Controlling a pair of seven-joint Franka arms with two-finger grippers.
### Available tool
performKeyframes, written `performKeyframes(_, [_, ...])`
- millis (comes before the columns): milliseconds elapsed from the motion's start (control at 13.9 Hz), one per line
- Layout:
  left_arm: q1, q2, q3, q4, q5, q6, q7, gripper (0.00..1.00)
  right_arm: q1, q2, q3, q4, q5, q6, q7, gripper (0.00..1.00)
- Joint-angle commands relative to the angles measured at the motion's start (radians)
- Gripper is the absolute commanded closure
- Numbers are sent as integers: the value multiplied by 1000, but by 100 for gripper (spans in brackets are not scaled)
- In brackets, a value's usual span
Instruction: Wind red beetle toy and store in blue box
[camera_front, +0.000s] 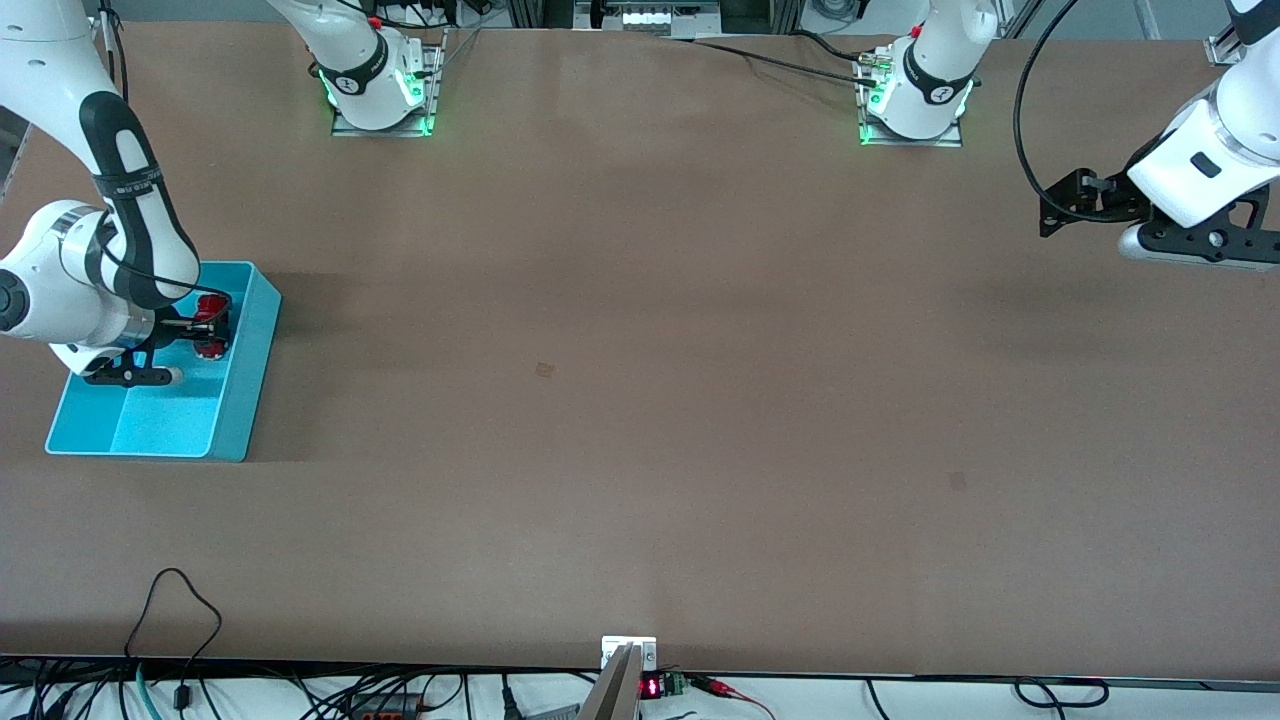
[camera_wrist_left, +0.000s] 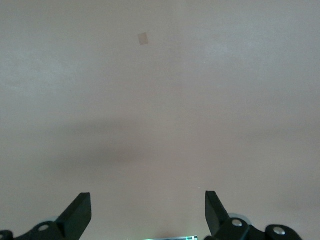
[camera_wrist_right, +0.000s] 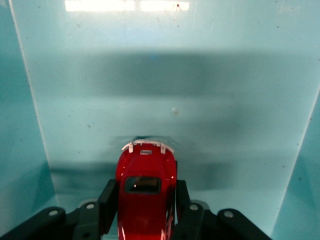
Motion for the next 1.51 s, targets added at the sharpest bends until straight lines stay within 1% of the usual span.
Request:
performKeyframes(0, [3,11,-4,33,-12,-24,19,0,-15,-7,11,-9,-8,10,-2,31])
performKeyframes(72, [3,11,-4,33,-14,-24,19,0,-15,-9,11,-9,-8,8,-2,22])
performKeyframes(144, [3,11,-4,33,-12,-24,19,0,-15,-9,11,-9,-8,8,0,1])
performKeyframes(360, [3,11,-4,33,-12,-24,19,0,-13,-16,11,-1,-7,2,1,0])
performKeyframes(503, [3,11,-5,33,-12,-24,19,0,-12,-33,11,25,-8,-7,1,0])
performKeyframes(719, [5,11,-4,33,-9,-41,19,0,-7,-81,13,66,-7,-70,1,0])
performKeyframes(863, [2,11,-4,42,-9,-44,18,0,-4,-130,19,97,-8,-114,0,0])
performKeyframes(1079, [2,13,-6,45,-9,-46,18,0,17,-185,22,184,-13,-240,1,0])
performKeyframes(1223, [2,13,-6,45,-9,-48,18,0,19,-213,54,273,-16,-345,1,0])
performKeyframes(1366, [2,13,-6,45,-9,-48,19,0,20,-262,67,327,-11,-433,0,0])
performKeyframes(1438, [2,13,-6,45,-9,-48,19,0,20,-283,85,347,-10,-465,0,0])
